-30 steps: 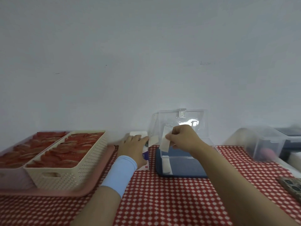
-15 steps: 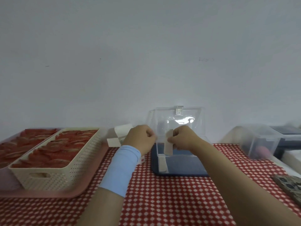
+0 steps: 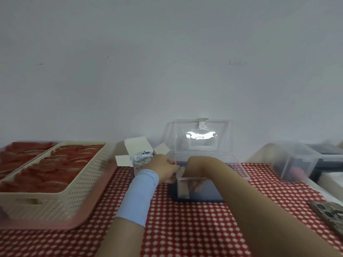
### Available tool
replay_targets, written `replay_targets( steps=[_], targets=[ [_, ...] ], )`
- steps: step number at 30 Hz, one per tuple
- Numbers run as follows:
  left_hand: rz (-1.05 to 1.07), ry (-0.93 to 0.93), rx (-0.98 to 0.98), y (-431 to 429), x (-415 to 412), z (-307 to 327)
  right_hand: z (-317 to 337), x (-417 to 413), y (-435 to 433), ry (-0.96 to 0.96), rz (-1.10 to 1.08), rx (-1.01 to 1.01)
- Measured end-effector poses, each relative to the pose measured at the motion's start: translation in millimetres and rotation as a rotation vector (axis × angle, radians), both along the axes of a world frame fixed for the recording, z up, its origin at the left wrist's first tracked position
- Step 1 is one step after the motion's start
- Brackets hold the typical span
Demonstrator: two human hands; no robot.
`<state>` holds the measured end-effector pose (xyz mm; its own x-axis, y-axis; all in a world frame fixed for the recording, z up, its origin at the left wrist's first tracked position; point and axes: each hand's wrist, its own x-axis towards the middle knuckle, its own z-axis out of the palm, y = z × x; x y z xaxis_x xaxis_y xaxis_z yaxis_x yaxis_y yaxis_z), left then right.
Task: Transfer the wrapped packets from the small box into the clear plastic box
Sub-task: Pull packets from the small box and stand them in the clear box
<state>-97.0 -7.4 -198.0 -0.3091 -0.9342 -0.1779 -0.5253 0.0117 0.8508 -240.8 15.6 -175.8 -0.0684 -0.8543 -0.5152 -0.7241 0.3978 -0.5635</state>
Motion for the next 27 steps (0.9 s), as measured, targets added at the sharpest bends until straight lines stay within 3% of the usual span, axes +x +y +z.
replay_targets(
  steps=[5,10,15,19,22,27],
  targets=[
    [0.002,0.012,-0.013,2,-1,1,4,7,0,0.089,0.036,0.056],
    [-0.007,0.023,0.006,3,-1,2,2,2,2,0.229,0.061,-0.081],
    [-0.019,0.005,-0.001,5,0,4,10,2,5,0.132,0.024,0.017],
    [-0.012,0.029,0.015,8,0,6,11,0,4,0.178,0.035,-0.083],
    [-0.02,0.029,0.018,19,5,19,16,-4,6,0.102,0.007,-0.047],
    [0.006,0.067,-0.189,27,40,58,41,-10,8,0.153,-0.054,-0.274]
  ],
)
